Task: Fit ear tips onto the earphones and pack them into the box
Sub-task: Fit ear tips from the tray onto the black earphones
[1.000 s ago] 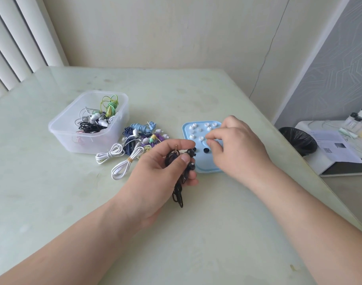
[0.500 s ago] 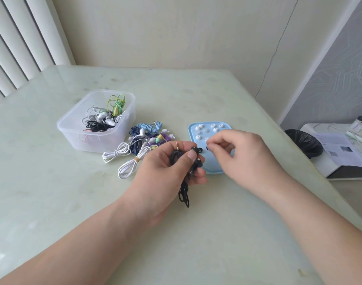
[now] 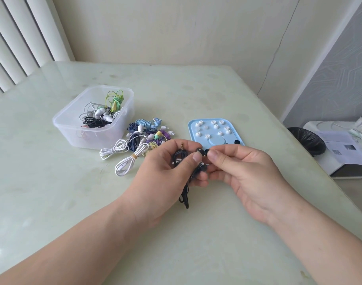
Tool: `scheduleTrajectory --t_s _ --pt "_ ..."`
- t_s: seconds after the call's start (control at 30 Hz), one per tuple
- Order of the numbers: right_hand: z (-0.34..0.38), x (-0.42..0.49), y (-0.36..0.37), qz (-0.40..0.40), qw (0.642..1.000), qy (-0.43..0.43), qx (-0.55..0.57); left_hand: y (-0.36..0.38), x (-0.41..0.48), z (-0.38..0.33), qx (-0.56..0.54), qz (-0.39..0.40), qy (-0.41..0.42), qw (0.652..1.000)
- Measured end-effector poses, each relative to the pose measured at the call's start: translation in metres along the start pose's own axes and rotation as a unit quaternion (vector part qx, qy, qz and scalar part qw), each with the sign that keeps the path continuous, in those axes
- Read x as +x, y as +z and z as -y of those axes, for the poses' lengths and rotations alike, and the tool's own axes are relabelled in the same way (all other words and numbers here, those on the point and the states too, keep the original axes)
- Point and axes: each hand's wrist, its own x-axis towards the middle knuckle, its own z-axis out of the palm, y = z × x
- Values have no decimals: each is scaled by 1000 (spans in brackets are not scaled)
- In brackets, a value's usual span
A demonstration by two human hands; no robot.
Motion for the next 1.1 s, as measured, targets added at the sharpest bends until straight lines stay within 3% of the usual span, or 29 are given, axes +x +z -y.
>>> scheduleTrajectory --t_s 0.73,1.1 --pt "4 -4 0 49 995 36 73 2 -1 2 -17 5 14 1000" --pt "2 -9 10 17 998 17 63 5 -2 2 -11 -23 30 999"
